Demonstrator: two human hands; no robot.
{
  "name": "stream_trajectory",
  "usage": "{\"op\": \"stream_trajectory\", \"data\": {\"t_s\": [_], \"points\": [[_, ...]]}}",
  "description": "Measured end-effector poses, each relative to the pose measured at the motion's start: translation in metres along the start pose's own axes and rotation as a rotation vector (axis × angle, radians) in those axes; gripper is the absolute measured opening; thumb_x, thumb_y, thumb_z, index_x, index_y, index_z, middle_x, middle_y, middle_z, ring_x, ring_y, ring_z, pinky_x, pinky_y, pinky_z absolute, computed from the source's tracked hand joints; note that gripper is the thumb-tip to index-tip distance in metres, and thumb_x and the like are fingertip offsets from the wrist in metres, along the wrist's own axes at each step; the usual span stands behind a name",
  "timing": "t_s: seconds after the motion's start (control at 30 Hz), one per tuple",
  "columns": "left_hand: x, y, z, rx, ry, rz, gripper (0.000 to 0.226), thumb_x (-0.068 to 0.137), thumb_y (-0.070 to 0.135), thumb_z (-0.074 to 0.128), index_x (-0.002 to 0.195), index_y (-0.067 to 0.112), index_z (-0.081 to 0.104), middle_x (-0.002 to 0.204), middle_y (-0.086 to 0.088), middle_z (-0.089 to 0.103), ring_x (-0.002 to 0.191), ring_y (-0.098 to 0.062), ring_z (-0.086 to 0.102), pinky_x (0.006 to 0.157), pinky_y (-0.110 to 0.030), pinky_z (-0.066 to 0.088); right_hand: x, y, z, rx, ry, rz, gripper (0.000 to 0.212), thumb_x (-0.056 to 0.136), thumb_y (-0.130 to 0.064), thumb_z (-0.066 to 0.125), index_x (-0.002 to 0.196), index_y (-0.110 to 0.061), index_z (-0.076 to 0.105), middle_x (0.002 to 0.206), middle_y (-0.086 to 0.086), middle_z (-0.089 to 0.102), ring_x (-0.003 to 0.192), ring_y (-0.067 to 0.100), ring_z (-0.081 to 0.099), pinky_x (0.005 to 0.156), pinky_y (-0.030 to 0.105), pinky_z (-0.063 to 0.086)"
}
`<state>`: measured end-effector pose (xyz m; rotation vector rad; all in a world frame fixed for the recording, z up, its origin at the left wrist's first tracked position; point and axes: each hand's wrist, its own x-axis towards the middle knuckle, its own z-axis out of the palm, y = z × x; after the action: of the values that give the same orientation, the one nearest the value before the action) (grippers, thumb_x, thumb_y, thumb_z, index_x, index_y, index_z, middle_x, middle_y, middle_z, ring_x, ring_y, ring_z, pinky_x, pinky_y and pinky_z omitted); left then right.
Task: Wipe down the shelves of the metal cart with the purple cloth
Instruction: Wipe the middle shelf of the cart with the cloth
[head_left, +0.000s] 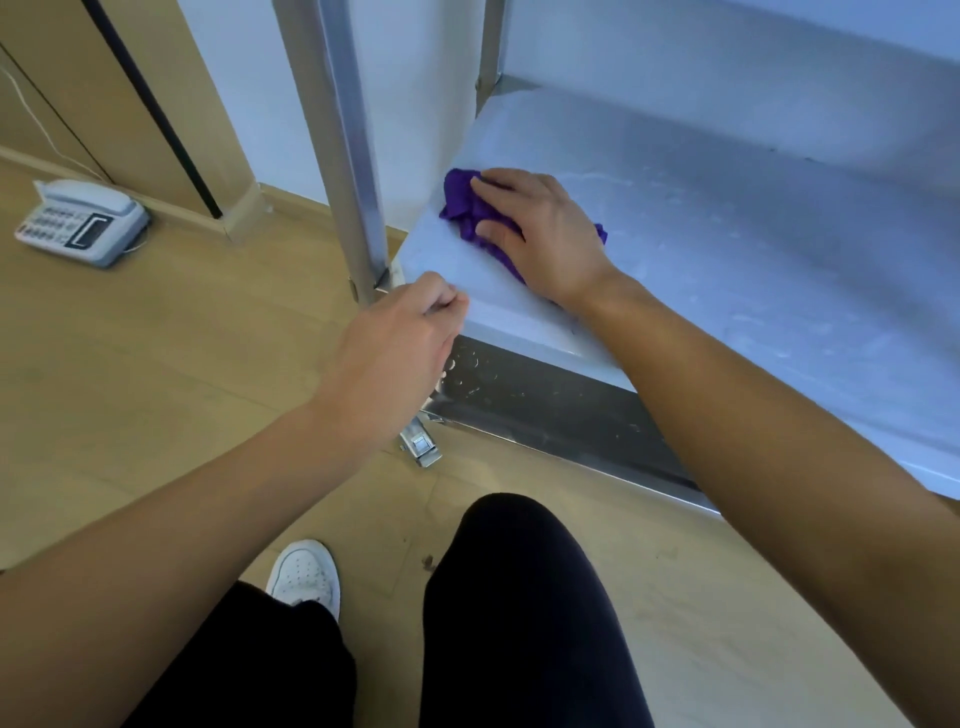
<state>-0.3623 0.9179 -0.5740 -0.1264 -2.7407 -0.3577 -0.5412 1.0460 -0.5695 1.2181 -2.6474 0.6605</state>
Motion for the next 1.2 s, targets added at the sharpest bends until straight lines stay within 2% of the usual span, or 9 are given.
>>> {"op": "stream_trajectory", "data": {"t_s": [0.13, 0.23, 0.37, 0.53, 0.7, 0.8, 0.97, 1.07, 1.2], "points": [[0.006, 0.002, 0.001, -0.03, -0.029, 0.002, 0.024, 0.093, 0.002, 0.053, 0.115, 0.003, 0.062, 0.107, -0.008, 0.057, 0.082, -0.026, 0.058, 0.067, -0.045, 0.053, 0.015, 0.002, -0.001, 0.055, 0.003, 0.11, 0.044, 0.098, -0.024, 0.05, 0.142, -0.025, 0.049, 0.154, -0.011, 0.036, 0.139, 0.014, 0.037, 0.107, 0.028, 0.036], [0.007, 0.0, 0.004, -0.072, -0.044, -0.026, 0.032, 0.094, 0.003, 0.05, 0.125, 0.003, 0.054, 0.108, -0.005, 0.052, 0.082, -0.026, 0.056, 0.068, -0.045, 0.053, 0.004, -0.005, -0.006, 0.11, -0.005, 0.085, 0.04, 0.096, -0.02, 0.054, 0.136, -0.021, 0.057, 0.147, -0.008, 0.048, 0.135, 0.012, 0.044, 0.11, 0.03, 0.035], [0.011, -0.005, 0.0, -0.05, -0.04, 0.036, 0.028, 0.091, 0.007, 0.054, 0.117, 0.002, 0.061, 0.105, -0.005, 0.054, 0.076, -0.023, 0.054, 0.061, -0.042, 0.05, -0.036, -0.023, -0.016, 0.176, -0.047, -0.061, 0.038, 0.096, -0.02, 0.056, 0.134, -0.016, 0.058, 0.142, -0.004, 0.054, 0.132, 0.009, 0.047, 0.11, 0.02, 0.034], [0.017, -0.008, -0.003, -0.03, 0.041, 0.06, 0.018, 0.09, 0.016, 0.054, 0.095, 0.009, 0.07, 0.093, -0.001, 0.055, 0.076, -0.022, 0.056, 0.053, -0.039, 0.051, -0.043, -0.013, -0.016, 0.039, -0.066, -0.14, 0.045, 0.096, -0.039, 0.051, 0.138, -0.021, 0.054, 0.144, -0.006, 0.052, 0.129, 0.021, 0.05, 0.102, 0.044, 0.044], [0.031, -0.007, -0.002, -0.028, 0.094, 0.02, 0.022, 0.09, 0.018, 0.054, 0.078, 0.011, 0.072, 0.078, 0.0, 0.054, 0.068, -0.02, 0.052, 0.05, -0.034, 0.046, -0.04, -0.008, -0.016, 0.022, -0.027, -0.124, 0.042, 0.095, -0.035, 0.055, 0.135, -0.024, 0.057, 0.142, -0.009, 0.054, 0.117, 0.024, 0.051, 0.102, 0.034, 0.042], [0.036, -0.003, -0.001, -0.023, 0.107, -0.015, 0.019, 0.086, 0.016, 0.057, 0.071, 0.011, 0.068, 0.072, 0.0, 0.051, 0.063, -0.019, 0.049, 0.044, -0.028, 0.037, -0.027, 0.003, -0.012, 0.013, 0.054, 0.002, 0.039, 0.094, -0.025, 0.058, 0.133, -0.019, 0.06, 0.139, -0.004, 0.056, 0.118, 0.026, 0.054, 0.101, 0.035, 0.044], [0.047, -0.006, 0.0, -0.07, 0.09, -0.024, 0.019, 0.087, 0.016, 0.056, 0.073, 0.013, 0.068, 0.077, 0.003, 0.054, 0.068, -0.017, 0.05, 0.046, -0.033, 0.046, -0.001, 0.022, -0.023, -0.086, 0.102, 0.386, 0.039, 0.099, -0.021, 0.049, 0.137, -0.022, 0.053, 0.146, -0.004, 0.049, 0.131, 0.024, 0.046, 0.1, 0.038, 0.045], [0.053, -0.007, 0.001, -0.079, 0.044, -0.029, 0.021, 0.087, 0.018, 0.054, 0.073, 0.015, 0.069, 0.082, 0.004, 0.056, 0.075, -0.017, 0.05, 0.051, -0.032, 0.045, -0.006, 0.006, -0.017, -0.099, 0.031, 0.303, 0.044, 0.099, -0.022, 0.049, 0.143, -0.02, 0.047, 0.153, -0.004, 0.039, 0.137, 0.023, 0.039, 0.106, 0.034, 0.037], [0.059, -0.003, 0.002, -0.051, 0.011, -0.035, 0.021, 0.086, 0.017, 0.054, 0.069, 0.012, 0.066, 0.079, 0.001, 0.052, 0.068, -0.018, 0.045, 0.049, -0.029, 0.033, -0.01, -0.004, -0.007, -0.022, 0.039, 0.113, 0.043, 0.096, -0.019, 0.057, 0.139, -0.019, 0.053, 0.148, -0.004, 0.046, 0.135, 0.019, 0.043, 0.107, 0.032, 0.04]]}}
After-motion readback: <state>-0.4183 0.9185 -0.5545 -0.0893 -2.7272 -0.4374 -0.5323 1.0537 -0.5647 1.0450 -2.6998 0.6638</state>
